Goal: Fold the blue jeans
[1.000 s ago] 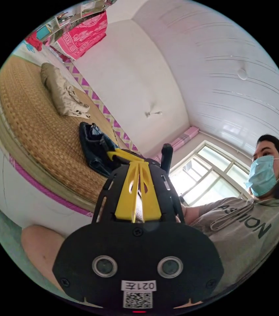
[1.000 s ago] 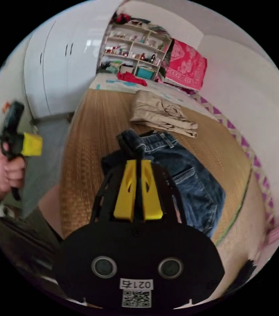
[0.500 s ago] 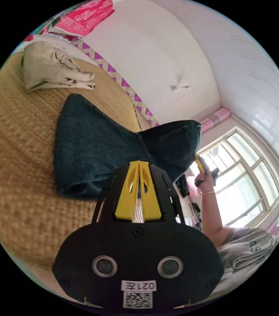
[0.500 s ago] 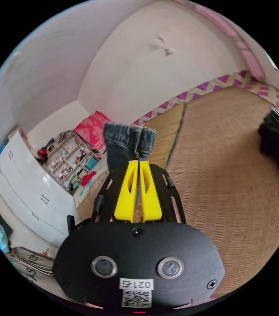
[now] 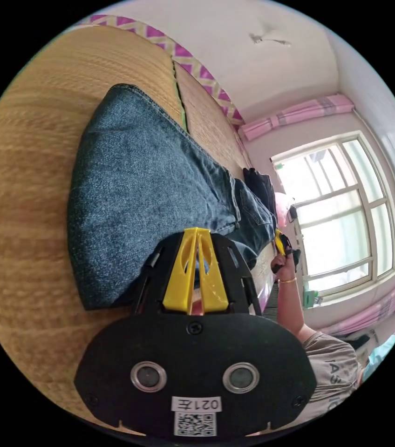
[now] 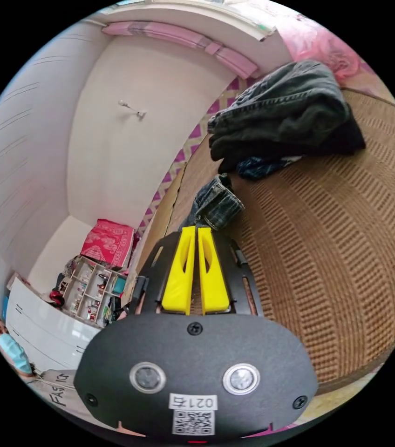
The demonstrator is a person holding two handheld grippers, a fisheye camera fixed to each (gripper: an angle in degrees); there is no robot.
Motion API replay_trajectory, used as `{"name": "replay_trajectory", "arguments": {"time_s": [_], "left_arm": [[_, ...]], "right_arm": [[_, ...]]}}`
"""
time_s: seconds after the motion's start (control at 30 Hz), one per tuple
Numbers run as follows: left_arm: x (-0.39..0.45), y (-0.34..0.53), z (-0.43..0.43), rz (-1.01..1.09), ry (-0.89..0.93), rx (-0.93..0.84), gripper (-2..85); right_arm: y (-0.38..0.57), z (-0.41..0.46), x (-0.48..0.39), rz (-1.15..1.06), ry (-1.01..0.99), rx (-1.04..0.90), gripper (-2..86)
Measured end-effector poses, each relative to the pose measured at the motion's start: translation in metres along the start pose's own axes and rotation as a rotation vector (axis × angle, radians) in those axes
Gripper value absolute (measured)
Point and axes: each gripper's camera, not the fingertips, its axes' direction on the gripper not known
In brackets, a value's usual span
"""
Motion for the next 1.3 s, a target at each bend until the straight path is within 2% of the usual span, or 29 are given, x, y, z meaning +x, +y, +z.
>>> {"name": "replay_trajectory", "arguments": {"time_s": [0.1, 0.2, 0.23, 0.3, 0.37, 0.47, 0.53, 0.63, 0.7, 0.9, 1.07, 1.17, 1.3], "left_arm": [[0.011, -0.003, 0.020, 0.010, 0.059, -0.021, -0.9], [0.016, 0.011, 0.013, -0.004, 0.168, -0.004, -0.9], [0.022, 0.015, 0.008, 0.009, 0.234, -0.005, -0.9], [0.044, 0.020, 0.001, 0.093, 0.292, -0.004, -0.9], [0.079, 0.022, 0.000, 0.200, 0.219, -0.020, -0.9], [0.153, 0.025, 0.021, 0.453, -0.031, -0.059, -0.5], [0.208, 0.030, 0.061, 0.652, -0.258, -0.093, 0.7], [0.255, 0.036, 0.120, 0.855, -0.490, -0.150, 5.7], [0.269, 0.035, 0.153, 0.917, -0.557, -0.210, 8.4], [0.252, 0.024, 0.213, 0.919, -0.619, -0.415, 13.1], [0.232, 0.020, 0.205, 0.871, -0.582, -0.395, 9.6], [0.212, 0.010, 0.180, 0.772, -0.464, -0.344, 4.8], [0.162, -0.014, 0.108, 0.570, -0.175, -0.216, 2.0]], "right_arm": [[0.018, -0.027, 0.027, 0.010, 0.040, 0.042, -0.3], [0.040, -0.018, 0.069, 0.052, 0.114, -0.089, 0.9], [0.045, -0.024, 0.078, 0.067, 0.026, -0.105, 1.5], [0.056, -0.037, 0.080, 0.031, -0.011, -0.097, 2.6], [0.075, -0.046, 0.084, -0.013, -0.087, -0.055, 4.8], [0.099, -0.063, 0.089, -0.091, -0.231, 0.025, 2.9], [0.114, -0.076, 0.094, -0.139, -0.320, 0.088, 2.8], [0.133, -0.089, 0.108, -0.129, -0.403, 0.157, 3.3], [0.141, -0.090, 0.108, -0.129, -0.397, 0.160, 3.6], [0.164, -0.082, 0.070, -0.260, -0.252, 0.101, 4.6], [0.190, -0.073, 0.018, -0.409, -0.115, 0.033, 4.8], [0.216, -0.074, -0.023, -0.489, -0.084, -0.026, 3.3], [0.261, -0.087, -0.068, -0.577, -0.065, -0.037, 0.9]]}}
